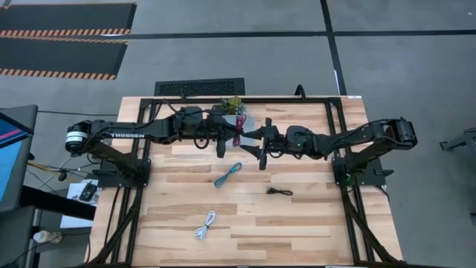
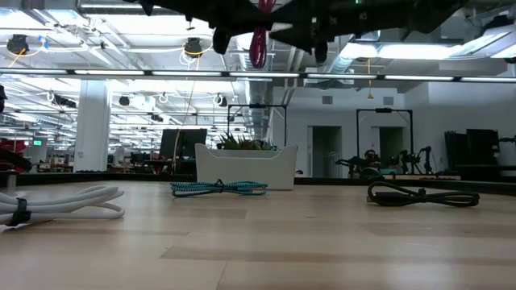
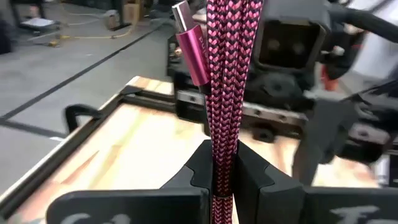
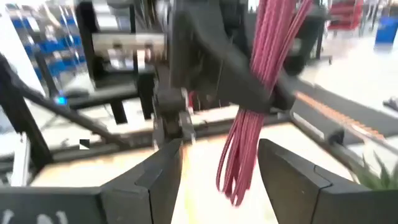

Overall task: Pick and place USB-C Cables
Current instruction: Put the pink charger cable into the gray bin

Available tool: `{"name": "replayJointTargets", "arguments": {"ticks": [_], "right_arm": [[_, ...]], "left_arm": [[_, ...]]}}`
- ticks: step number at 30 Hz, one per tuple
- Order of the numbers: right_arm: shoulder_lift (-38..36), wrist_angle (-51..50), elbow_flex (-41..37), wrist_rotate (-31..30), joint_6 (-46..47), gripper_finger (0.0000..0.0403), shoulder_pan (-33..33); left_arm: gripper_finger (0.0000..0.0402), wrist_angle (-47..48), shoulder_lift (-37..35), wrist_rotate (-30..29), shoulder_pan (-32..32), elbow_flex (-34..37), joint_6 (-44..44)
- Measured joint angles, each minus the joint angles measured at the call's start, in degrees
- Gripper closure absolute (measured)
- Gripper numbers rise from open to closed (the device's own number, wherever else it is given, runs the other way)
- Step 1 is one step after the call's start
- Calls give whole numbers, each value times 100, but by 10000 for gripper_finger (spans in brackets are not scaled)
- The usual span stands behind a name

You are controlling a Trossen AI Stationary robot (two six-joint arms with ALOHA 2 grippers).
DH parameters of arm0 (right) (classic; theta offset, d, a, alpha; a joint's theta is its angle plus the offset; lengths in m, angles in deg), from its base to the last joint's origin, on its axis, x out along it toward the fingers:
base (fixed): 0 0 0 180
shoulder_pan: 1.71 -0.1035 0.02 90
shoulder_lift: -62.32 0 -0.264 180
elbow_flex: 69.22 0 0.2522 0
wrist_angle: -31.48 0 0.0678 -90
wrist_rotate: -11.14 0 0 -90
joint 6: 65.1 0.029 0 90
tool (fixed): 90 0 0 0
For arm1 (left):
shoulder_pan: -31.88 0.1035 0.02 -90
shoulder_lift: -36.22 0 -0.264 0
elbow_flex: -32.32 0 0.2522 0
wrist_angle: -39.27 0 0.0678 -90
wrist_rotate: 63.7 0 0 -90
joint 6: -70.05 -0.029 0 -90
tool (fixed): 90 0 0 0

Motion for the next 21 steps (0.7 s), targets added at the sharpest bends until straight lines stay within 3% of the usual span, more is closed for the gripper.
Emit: {"name": "replayJointTargets", "arguments": {"ticks": [10, 21], "right_arm": [[0, 126, 0, -113, 40, 172, 166], [0, 433, 109, 307, 44, 172, 164]], "left_arm": [[391, -298, 4, 645, 17, 7, -50], [392, -717, 48, 830, 14, 7, -1]]}}
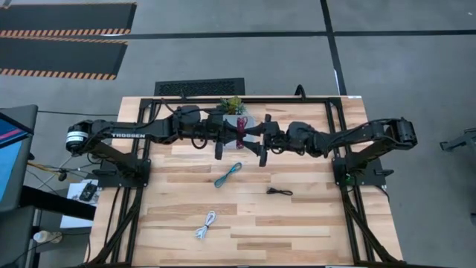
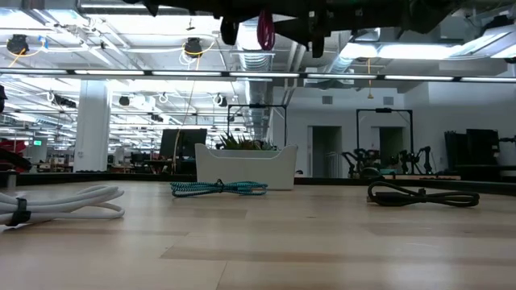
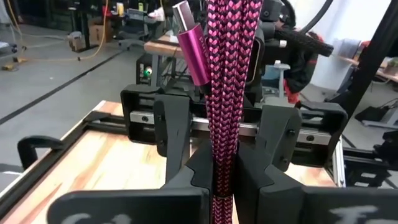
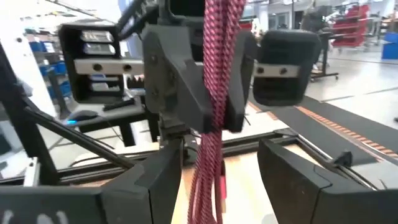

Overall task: Pick and place USB-C Cables
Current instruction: Put the pink charger cable into the gray bin

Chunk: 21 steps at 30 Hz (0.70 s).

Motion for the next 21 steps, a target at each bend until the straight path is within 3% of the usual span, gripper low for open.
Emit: {"name": "replayJointTargets", "arguments": {"ticks": [9, 21], "right_arm": [[0, -55, 247, 20, 4, 180, 2], [2, -593, 367, 38, 7, 240, 2]], "left_arm": [[392, -186, -2, -2, -7, 0, 56], [390, -196, -2, -9, -111, 0, 98]]}}
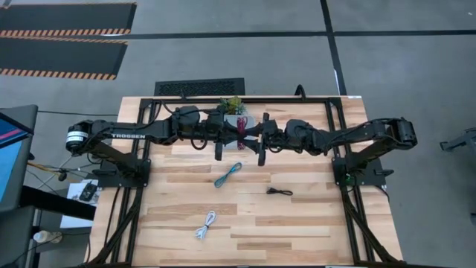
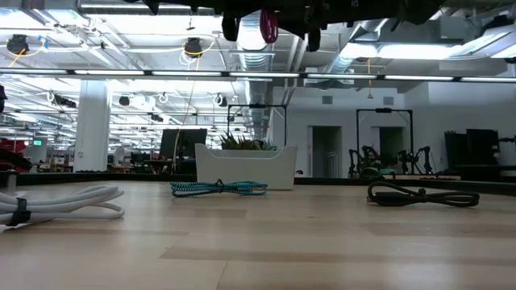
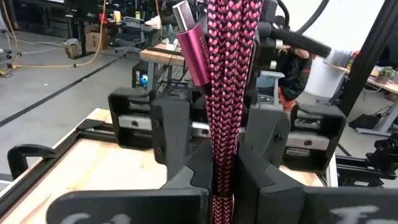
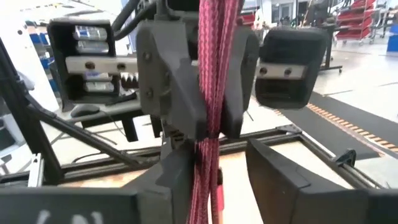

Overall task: Pick and place USB-C Cables
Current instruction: Put the pink charger cable into the gray bin

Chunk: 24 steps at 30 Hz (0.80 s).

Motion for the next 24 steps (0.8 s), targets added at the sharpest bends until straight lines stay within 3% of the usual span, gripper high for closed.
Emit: {"name": "replayJointTargets", "arguments": {"ticks": [9, 12, 17, 24], "right_arm": [[0, -17, 0, 32, -23, 379, 0], [0, -27, 0, 22, -30, 387, 4], [6, -213, 0, -421, 34, 392, 6], [7, -296, 0, -770, 315, 392, 403]], "left_arm": [[387, 11, 0, -38, 8, 0, 2], [368, 60, 0, -132, 4, 0, 131], [299, 633, -69, -282, 9, -3, -35], [179, 2309, -707, -477, -11, -4, -105]]}}
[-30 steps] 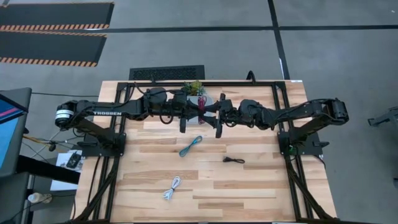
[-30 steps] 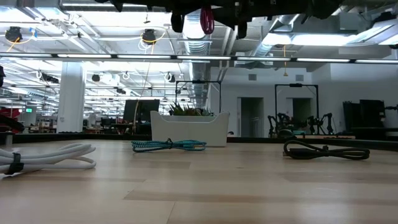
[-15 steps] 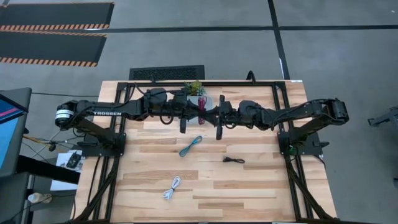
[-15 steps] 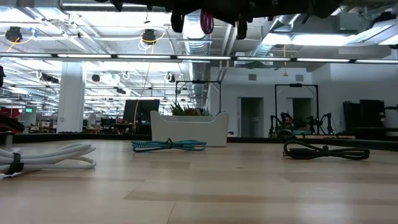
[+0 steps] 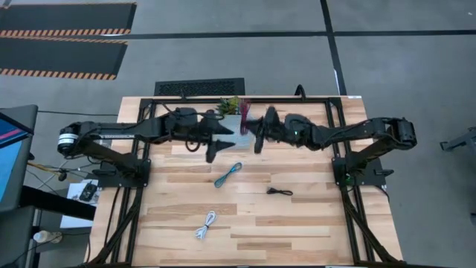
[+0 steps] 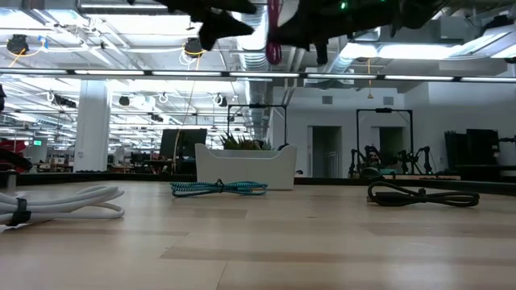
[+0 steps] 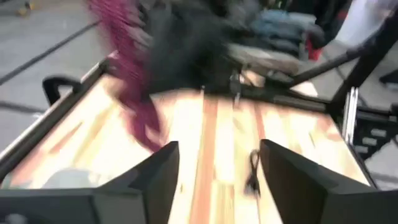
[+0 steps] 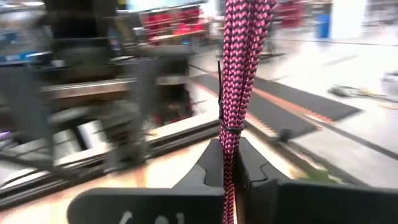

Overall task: Pick and place USB-C Cables
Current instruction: Put the pink charger cable into the gray bin

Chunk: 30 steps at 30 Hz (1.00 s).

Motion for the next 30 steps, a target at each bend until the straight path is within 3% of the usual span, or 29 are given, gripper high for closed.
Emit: {"name": "replayJointTargets", "arguments": {"ticks": [6, 18, 30], "right_arm": [[54, -1001, 399, 11, 159, 394, 457], [2161, -3513, 2491, 777, -215, 394, 1000], [3842, -6464, 4638, 781, -1169, 394, 987]], "left_arm": [[135, 1225, -766, -865, 12, 0, 327], [132, 1981, -1618, -1027, -7, 2, 564], [132, 2359, -1656, -1095, -4, 4, 574]]}}
